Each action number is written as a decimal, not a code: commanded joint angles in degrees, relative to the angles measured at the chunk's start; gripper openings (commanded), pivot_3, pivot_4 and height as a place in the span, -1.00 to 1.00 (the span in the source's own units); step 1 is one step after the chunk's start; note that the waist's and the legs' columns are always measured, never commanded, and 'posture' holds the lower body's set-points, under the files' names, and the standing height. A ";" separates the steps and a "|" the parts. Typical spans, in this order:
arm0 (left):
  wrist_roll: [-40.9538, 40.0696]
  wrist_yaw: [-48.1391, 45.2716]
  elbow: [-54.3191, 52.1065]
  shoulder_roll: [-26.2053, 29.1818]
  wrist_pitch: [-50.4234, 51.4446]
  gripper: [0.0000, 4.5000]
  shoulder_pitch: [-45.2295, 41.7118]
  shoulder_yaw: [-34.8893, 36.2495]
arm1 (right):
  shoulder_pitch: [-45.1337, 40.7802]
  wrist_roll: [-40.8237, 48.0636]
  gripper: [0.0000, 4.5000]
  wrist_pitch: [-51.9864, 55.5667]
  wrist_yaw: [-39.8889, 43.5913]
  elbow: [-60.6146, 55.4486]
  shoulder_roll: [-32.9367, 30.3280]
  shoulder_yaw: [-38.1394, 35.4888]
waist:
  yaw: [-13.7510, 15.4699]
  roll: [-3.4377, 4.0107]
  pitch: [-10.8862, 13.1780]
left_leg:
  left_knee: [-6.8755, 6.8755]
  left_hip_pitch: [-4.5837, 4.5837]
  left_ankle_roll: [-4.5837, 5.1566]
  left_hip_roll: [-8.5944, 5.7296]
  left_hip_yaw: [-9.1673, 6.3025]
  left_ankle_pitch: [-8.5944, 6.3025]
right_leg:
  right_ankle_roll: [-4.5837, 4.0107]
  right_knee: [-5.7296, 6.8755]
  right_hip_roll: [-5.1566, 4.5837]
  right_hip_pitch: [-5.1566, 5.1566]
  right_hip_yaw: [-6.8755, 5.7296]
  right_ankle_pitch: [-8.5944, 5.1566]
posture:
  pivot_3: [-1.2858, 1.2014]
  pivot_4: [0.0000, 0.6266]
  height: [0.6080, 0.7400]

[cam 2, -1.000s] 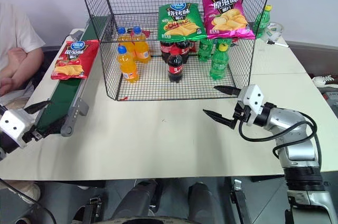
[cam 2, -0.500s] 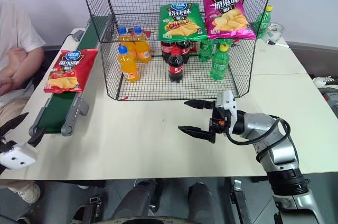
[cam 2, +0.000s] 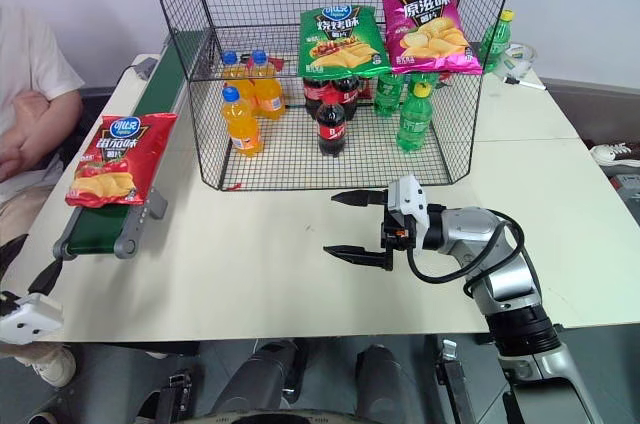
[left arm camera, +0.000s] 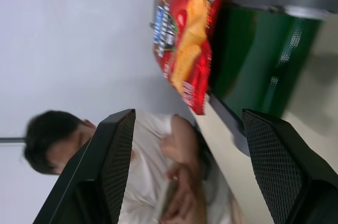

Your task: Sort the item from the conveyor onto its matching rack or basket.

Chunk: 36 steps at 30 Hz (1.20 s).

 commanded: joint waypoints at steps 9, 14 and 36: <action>-0.39 4.64 3.83 2.95 1.58 0.47 -1.83 -4.93 | -1.18 -0.60 1.00 -2.18 -0.55 0.29 0.51 -0.82 | -0.02 -0.02 -0.01 | 0.01 0.01 0.00 0.00 0.00 0.00 | 0.12 0.01 0.01 0.00 -0.02 0.07 | 0.03 -0.52 1.00; -0.69 5.58 4.91 3.07 2.68 0.47 -4.23 -7.59 | -1.38 -1.10 1.00 -2.59 -0.66 0.46 0.47 -0.84 | -0.01 -0.02 -0.01 | 0.01 0.01 0.00 0.00 0.00 0.00 | 0.15 0.03 0.02 -0.02 -0.02 0.09 | 0.03 -0.52 1.00; -3.38 5.99 4.65 4.19 3.93 -0.04 -8.55 -13.15 | -2.02 -2.42 1.00 -3.58 -1.96 1.03 0.39 -1.02 | -0.10 -0.04 -0.03 | 0.06 0.03 0.01 -0.01 0.00 0.01 | 0.18 0.08 0.04 -0.01 -0.02 0.10 | 0.03 -0.52 1.00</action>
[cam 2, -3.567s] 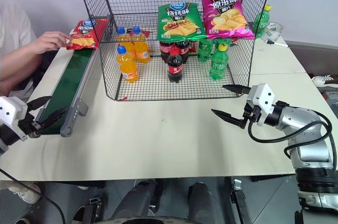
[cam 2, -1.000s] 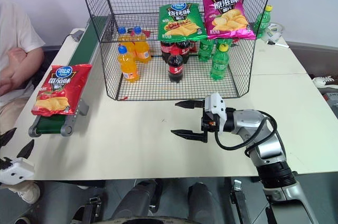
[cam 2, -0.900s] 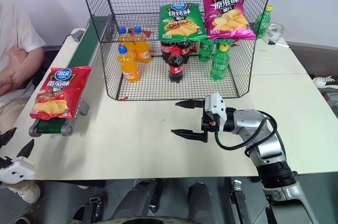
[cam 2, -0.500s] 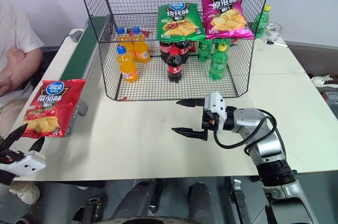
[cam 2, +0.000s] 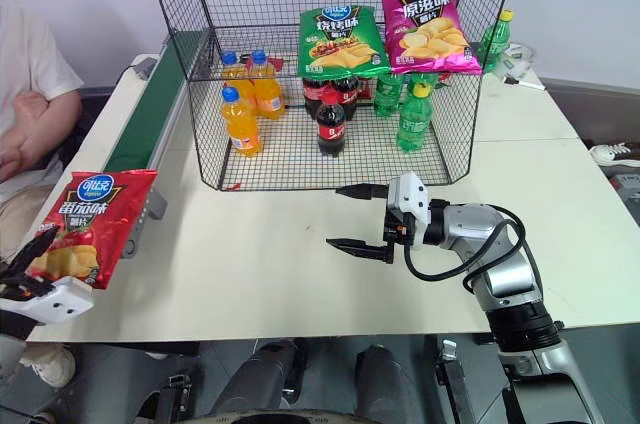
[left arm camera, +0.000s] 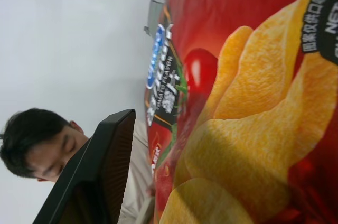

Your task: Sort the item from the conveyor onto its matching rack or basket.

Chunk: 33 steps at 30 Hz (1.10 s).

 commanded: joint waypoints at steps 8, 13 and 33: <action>-2.11 1.29 -1.74 1.02 -0.96 -0.98 0.06 0.66 | -1.13 -0.73 1.00 -2.80 -1.51 0.07 1.09 -1.38 | 0.04 0.00 0.00 | 0.01 0.01 0.00 0.00 0.00 0.00 | 0.00 0.01 0.00 0.01 0.00 0.00 | 0.03 -0.52 1.00; -3.03 -0.43 -11.59 0.91 -1.35 -0.98 1.58 2.87 | -0.79 -2.51 1.00 -7.92 -9.98 0.10 5.28 -4.86 | 0.06 -0.01 -0.01 | 0.03 0.01 0.00 -0.01 0.00 0.00 | 0.01 0.02 0.00 0.02 0.00 0.01 | 0.03 -0.52 1.00; -3.89 -11.83 -22.05 -8.00 10.88 -0.98 -40.19 -14.54 | 3.23 -10.13 1.00 -13.29 -32.80 -6.93 15.22 -5.55 | -1.15 0.03 -0.06 | 0.05 0.16 -0.08 -0.05 -0.03 0.23 | 0.08 0.59 0.24 0.17 0.04 0.06 | 0.03 -0.52 1.00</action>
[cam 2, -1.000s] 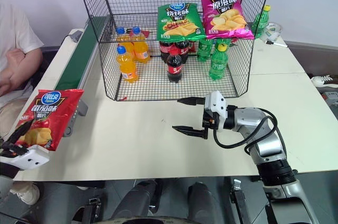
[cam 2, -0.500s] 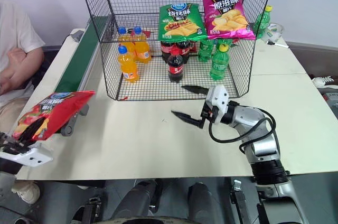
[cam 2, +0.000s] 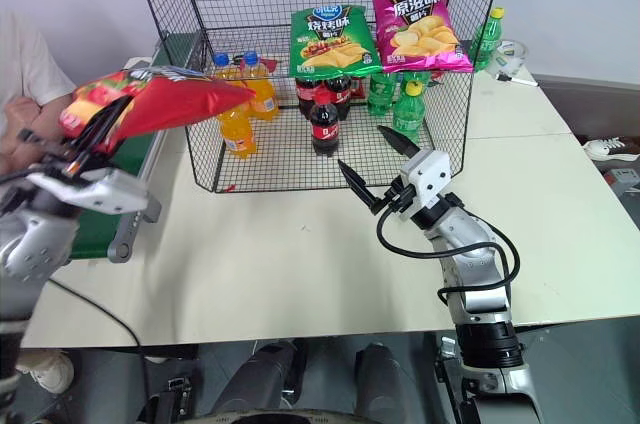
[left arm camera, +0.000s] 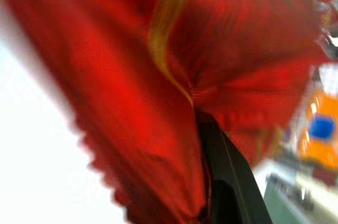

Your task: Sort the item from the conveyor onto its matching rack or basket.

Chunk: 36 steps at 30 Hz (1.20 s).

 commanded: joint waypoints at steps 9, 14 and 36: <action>9.63 13.76 26.44 -3.01 -0.77 -0.98 -24.74 -9.37 | -1.14 -0.02 1.00 -0.54 -1.93 -3.06 -1.17 -0.78 | -0.21 -0.03 0.01 | -0.01 -0.01 -0.01 -0.02 0.00 0.02 | 0.03 0.09 0.01 -0.06 0.01 -0.01 | 0.03 -0.52 1.00; 13.55 20.52 45.54 -5.94 -0.68 -0.98 -34.47 -16.33 | -1.71 0.05 1.00 -0.15 -2.08 -3.22 -1.04 -0.05 | -0.06 -0.06 0.01 | 0.08 0.00 -0.02 -0.09 -0.03 0.04 | 0.09 0.13 0.00 0.00 0.00 -0.02 | 0.03 -0.52 1.00; 7.91 22.30 74.32 -16.55 8.49 -0.98 -54.98 -22.30 | -2.12 0.66 1.00 1.90 -2.36 -4.49 -0.82 1.17 | -0.51 -0.18 0.05 | 0.20 -0.18 -0.01 -0.14 -0.06 0.05 | 0.20 0.19 -0.02 -0.10 -0.03 -0.04 | 0.03 -0.52 1.00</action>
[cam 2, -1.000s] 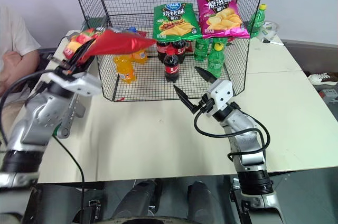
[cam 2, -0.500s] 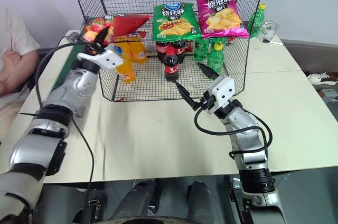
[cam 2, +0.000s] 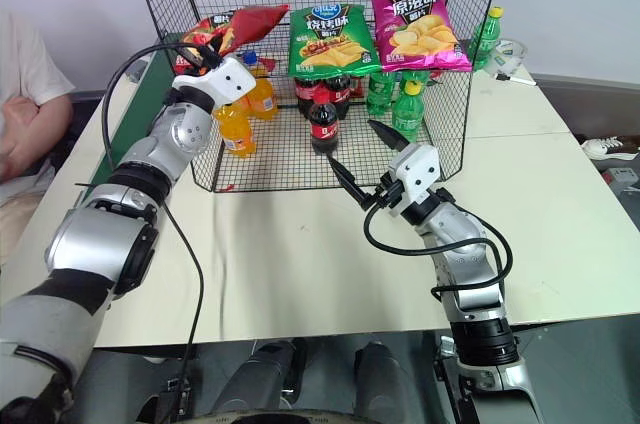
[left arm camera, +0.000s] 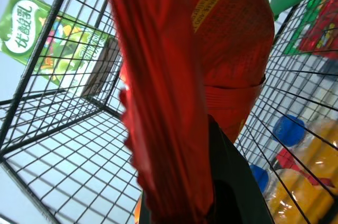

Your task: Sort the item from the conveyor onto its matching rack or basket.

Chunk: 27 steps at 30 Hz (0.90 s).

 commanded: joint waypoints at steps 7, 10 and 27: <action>-2.64 -0.54 2.17 -0.97 1.93 -0.88 -2.79 -1.31 | 0.07 0.70 1.00 -0.10 -0.05 -3.27 -0.30 -0.42 | 0.18 -0.01 0.00 | 0.03 0.00 0.00 -0.02 0.00 0.00 | 0.00 0.02 -0.01 0.01 0.00 0.00 | 0.03 -0.52 1.00; -3.82 -1.07 1.93 -0.88 0.58 -0.46 -2.69 -1.19 | 0.38 0.77 1.00 0.14 -0.06 -3.62 -0.36 -0.40 | 0.16 -0.01 0.01 | 0.03 -0.01 0.00 -0.02 0.00 0.00 | 0.00 0.02 -0.01 0.00 0.00 0.00 | 0.03 -0.52 1.00; -14.86 -17.68 -41.01 6.36 2.99 0.88 21.25 5.77 | 0.38 1.49 1.00 0.46 0.71 -2.74 -0.19 0.03 | -0.19 -0.02 -0.04 | 0.04 0.00 -0.01 0.01 0.00 0.01 | -0.01 0.08 0.00 -0.06 0.11 0.01 | 0.03 -0.52 1.00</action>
